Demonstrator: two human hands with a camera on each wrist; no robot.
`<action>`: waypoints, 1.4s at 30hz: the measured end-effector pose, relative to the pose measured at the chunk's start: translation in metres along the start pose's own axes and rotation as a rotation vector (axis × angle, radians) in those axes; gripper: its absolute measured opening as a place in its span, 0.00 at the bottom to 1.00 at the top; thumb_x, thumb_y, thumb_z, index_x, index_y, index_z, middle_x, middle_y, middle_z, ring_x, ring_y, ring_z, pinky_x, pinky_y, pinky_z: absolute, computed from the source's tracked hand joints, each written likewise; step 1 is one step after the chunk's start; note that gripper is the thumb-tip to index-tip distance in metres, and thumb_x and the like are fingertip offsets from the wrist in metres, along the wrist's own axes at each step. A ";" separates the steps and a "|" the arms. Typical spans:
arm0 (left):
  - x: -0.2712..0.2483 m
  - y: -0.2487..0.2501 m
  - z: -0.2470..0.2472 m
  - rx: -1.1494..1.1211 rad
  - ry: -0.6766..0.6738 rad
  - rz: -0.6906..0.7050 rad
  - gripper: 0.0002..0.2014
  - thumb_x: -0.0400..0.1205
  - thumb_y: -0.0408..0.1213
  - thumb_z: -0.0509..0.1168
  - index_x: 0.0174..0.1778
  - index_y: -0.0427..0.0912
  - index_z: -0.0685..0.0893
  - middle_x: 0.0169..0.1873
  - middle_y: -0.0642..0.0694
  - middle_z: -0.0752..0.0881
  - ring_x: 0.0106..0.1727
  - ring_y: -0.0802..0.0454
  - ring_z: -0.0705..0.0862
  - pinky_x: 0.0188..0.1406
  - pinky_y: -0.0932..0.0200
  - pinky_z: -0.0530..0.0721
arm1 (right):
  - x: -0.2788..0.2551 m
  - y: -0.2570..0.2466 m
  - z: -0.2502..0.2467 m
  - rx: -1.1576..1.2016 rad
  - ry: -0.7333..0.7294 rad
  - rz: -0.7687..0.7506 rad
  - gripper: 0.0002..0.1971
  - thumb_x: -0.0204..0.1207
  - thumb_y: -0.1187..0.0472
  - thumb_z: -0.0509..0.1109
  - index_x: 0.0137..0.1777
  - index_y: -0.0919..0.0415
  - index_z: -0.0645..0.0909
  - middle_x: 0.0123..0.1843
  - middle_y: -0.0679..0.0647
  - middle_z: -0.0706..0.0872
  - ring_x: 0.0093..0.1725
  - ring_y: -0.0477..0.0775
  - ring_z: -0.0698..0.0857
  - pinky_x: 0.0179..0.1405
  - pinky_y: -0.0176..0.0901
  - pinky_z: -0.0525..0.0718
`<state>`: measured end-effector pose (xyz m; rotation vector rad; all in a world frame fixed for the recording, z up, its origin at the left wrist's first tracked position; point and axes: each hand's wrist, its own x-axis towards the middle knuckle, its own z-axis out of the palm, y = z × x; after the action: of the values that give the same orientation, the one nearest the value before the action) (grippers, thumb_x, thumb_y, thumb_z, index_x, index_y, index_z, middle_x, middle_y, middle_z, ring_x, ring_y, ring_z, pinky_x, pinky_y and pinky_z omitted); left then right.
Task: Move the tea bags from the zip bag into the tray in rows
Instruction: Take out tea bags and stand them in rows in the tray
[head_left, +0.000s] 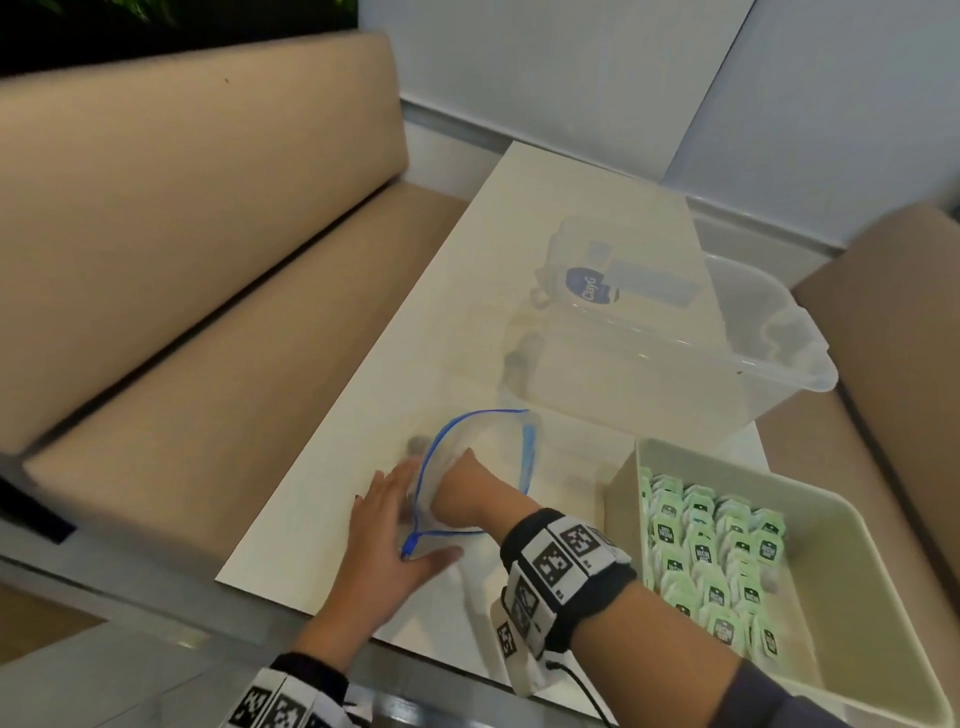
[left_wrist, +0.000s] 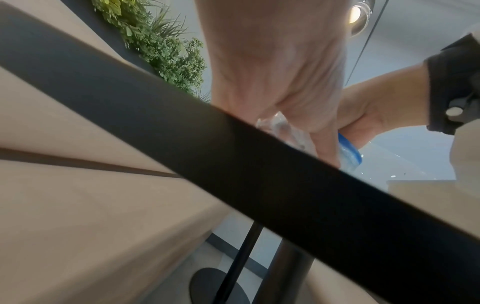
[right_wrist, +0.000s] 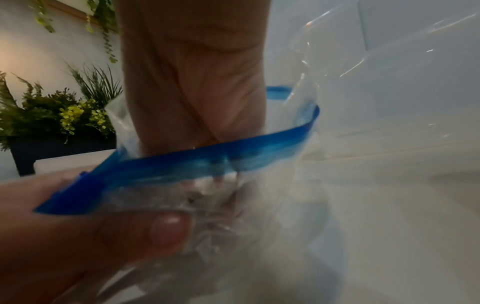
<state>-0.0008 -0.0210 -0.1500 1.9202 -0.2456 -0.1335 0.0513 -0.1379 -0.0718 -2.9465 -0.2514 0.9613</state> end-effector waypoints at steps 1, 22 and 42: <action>0.001 -0.003 0.000 -0.030 -0.004 0.006 0.46 0.65 0.57 0.78 0.77 0.67 0.60 0.74 0.68 0.67 0.81 0.50 0.60 0.77 0.36 0.63 | 0.001 -0.001 0.002 0.001 0.047 -0.015 0.22 0.81 0.62 0.58 0.74 0.69 0.69 0.73 0.65 0.72 0.73 0.65 0.70 0.75 0.54 0.65; -0.002 0.004 0.002 0.120 0.066 0.084 0.45 0.61 0.72 0.68 0.74 0.68 0.62 0.74 0.68 0.60 0.75 0.59 0.62 0.74 0.42 0.70 | -0.012 -0.007 -0.005 0.028 0.074 -0.139 0.08 0.82 0.59 0.60 0.48 0.62 0.76 0.39 0.55 0.73 0.46 0.55 0.71 0.55 0.47 0.75; -0.001 0.019 -0.012 0.087 0.100 0.060 0.34 0.67 0.54 0.77 0.65 0.72 0.65 0.61 0.72 0.71 0.63 0.64 0.72 0.67 0.52 0.74 | -0.063 0.047 -0.040 0.758 0.292 -0.033 0.10 0.74 0.61 0.72 0.46 0.69 0.85 0.36 0.54 0.81 0.32 0.47 0.77 0.32 0.33 0.73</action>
<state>-0.0014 -0.0162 -0.1279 1.9979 -0.2447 0.0134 0.0318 -0.1933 -0.0063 -2.3148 0.0684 0.4573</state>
